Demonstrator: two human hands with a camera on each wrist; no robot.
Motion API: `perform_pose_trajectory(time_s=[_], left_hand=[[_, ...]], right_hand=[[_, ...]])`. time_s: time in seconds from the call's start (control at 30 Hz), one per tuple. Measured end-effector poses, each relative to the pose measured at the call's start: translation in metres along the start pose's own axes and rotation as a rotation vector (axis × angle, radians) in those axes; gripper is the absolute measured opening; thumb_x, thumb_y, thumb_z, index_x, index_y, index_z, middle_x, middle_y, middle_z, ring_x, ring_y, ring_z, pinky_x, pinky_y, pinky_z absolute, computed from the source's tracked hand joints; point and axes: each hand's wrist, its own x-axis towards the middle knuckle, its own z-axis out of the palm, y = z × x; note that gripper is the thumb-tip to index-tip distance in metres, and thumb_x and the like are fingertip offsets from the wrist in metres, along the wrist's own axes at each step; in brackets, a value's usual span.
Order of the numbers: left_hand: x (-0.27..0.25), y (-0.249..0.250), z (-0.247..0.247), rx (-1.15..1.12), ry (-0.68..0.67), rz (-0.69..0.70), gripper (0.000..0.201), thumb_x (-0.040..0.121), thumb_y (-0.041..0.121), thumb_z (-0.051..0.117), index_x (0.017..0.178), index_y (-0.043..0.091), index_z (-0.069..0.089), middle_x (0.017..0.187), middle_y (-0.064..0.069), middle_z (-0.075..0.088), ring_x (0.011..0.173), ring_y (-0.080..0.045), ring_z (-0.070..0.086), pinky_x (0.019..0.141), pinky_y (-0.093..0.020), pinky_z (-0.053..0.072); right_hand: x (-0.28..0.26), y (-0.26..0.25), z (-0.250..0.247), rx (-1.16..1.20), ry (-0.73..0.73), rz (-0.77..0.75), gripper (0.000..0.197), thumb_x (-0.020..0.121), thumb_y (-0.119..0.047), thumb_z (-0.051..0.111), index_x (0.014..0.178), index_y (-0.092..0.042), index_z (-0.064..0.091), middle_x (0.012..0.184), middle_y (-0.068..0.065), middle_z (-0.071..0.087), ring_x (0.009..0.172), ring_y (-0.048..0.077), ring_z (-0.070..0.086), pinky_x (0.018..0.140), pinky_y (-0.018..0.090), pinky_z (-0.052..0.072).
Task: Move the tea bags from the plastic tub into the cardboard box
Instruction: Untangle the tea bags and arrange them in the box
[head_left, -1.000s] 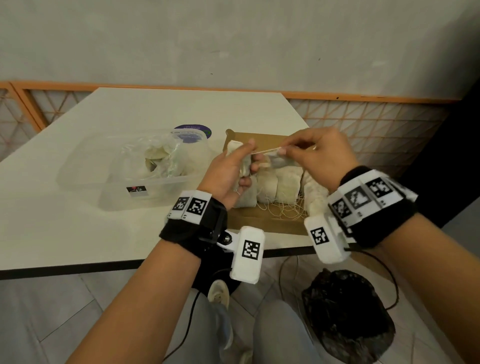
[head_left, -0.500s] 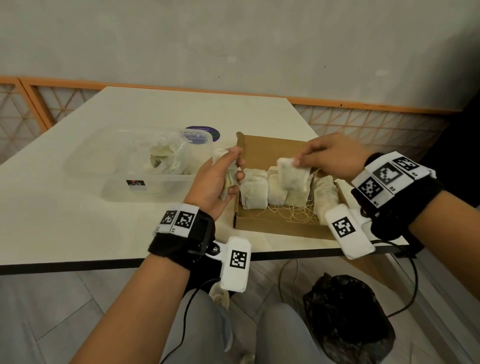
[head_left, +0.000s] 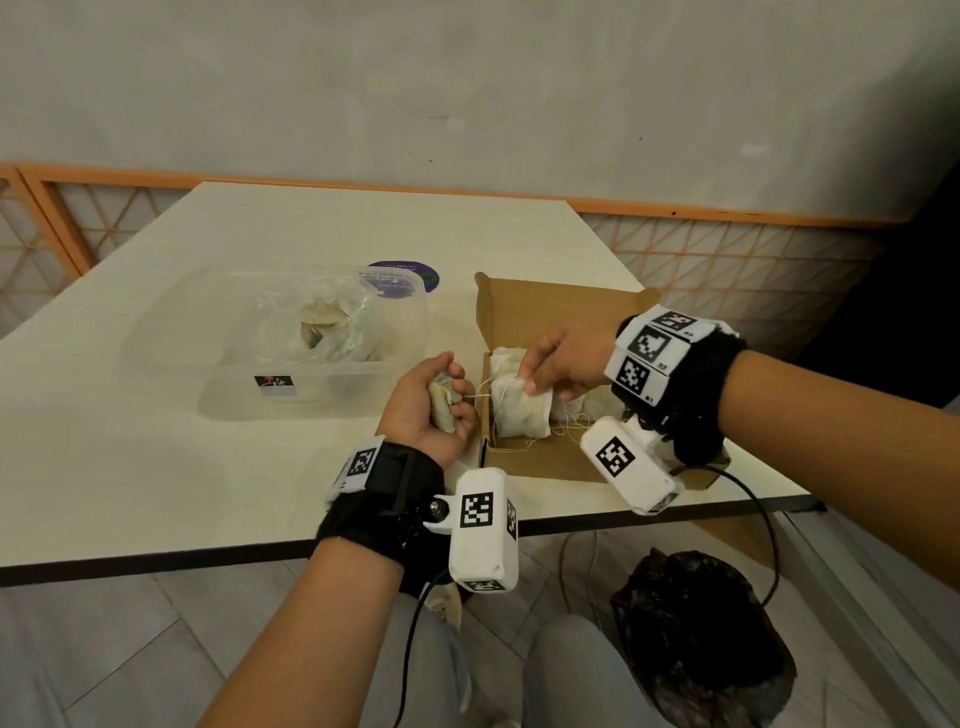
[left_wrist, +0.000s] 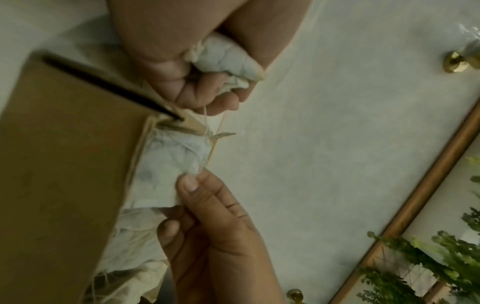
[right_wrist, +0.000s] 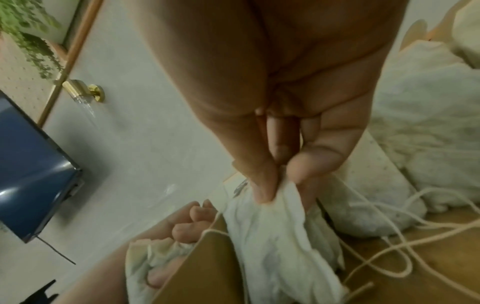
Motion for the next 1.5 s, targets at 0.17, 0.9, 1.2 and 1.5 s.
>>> perform_pose_trajectory(time_s=[0.17,0.9,1.2,1.5], left_hand=[[0.0,0.0,0.001,0.02,0.01,-0.01,0.02,0.094,0.019,0.05,0.074,0.015,0.051,0.06,0.005,0.05,0.042,-0.006,0.045,0.032,-0.014,0.029],[-0.001,-0.004,0.005,0.113,0.028,0.031,0.025,0.095,0.018,0.05,0.07,0.014,0.05,0.055,0.004,0.049,0.039,-0.005,0.046,0.031,-0.013,0.029],[-0.008,0.003,0.011,0.039,-0.088,0.105,0.017,0.096,0.028,0.047,0.085,0.015,0.05,0.065,0.002,0.045,0.049,-0.007,0.046,0.036,-0.014,0.032],[-0.029,-0.011,0.041,0.282,-0.159,0.273,0.032,0.098,0.029,0.043,0.074,0.012,0.057,0.057,0.001,0.055,0.051,-0.013,0.06,0.069,-0.032,0.049]], right_hand=[[-0.022,-0.001,-0.009,-0.381,0.333,-0.125,0.02,0.08,-0.023,0.071,0.096,-0.016,0.063,0.085,-0.003,0.061,0.074,0.012,0.055,0.071,0.026,0.047],[-0.039,0.039,0.048,-0.173,0.231,-0.165,0.039,0.086,-0.02,0.063,0.124,-0.013,0.059,0.108,0.0,0.063,0.091,0.007,0.053,0.087,0.02,0.042],[-0.053,0.02,0.048,0.229,0.403,-0.372,0.016,0.079,-0.027,0.072,0.092,-0.022,0.064,0.084,-0.005,0.062,0.065,0.007,0.057,0.061,0.018,0.047],[-0.034,0.003,0.058,0.39,0.401,-0.36,0.008,0.08,-0.026,0.071,0.082,-0.027,0.063,0.072,-0.004,0.057,0.065,0.01,0.053,0.062,0.024,0.047]])
